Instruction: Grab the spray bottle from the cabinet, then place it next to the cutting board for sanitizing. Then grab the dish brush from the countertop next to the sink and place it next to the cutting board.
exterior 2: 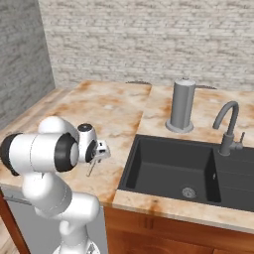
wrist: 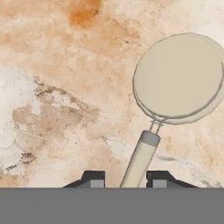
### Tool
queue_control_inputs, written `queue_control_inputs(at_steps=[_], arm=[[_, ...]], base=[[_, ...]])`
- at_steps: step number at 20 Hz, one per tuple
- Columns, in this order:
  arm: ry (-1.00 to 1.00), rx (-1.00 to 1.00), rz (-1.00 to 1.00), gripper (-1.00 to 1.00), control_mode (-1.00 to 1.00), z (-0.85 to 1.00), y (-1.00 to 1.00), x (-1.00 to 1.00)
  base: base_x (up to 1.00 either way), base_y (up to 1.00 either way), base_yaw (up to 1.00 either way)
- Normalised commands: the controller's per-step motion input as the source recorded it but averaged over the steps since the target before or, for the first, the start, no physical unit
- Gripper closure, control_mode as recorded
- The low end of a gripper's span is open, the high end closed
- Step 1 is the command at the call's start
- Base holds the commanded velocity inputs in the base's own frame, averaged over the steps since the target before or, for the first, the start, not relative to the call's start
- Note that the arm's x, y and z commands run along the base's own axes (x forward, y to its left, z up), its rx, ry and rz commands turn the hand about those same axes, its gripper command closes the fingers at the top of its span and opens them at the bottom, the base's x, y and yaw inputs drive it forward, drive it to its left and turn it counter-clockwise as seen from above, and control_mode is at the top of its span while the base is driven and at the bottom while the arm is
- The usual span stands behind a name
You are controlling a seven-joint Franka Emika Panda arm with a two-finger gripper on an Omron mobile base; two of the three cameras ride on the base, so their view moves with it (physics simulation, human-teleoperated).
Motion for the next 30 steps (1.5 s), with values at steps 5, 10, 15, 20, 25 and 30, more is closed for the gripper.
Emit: queue_control_inputs(at_steps=[5,10,15,20,25,30], arm=[[0.0,0.0,-0.01,1.0,-1.0,0.34,0.01,-0.36],[-0.08,0.0,-0.02,1.0,-1.0,0.95,0.0,-0.46],[-0.2,0.0,-0.02,1.0,-1.0,1.0,0.0,-0.3],[-0.38,0.0,-0.03,1.0,-1.0,1.0,-0.01,-0.37],[-0.56,0.03,-0.02,1.0,-1.0,1.0,0.0,-0.73],[-0.4,0.13,0.0,1.0,-1.0,1.0,-0.08,-0.7]], base=[[0.0,0.0,0.0],[0.0,0.0,0.0],[0.0,0.0,0.0],[0.0,0.0,0.0],[0.0,0.0,0.0],[0.0,0.0,0.0]])
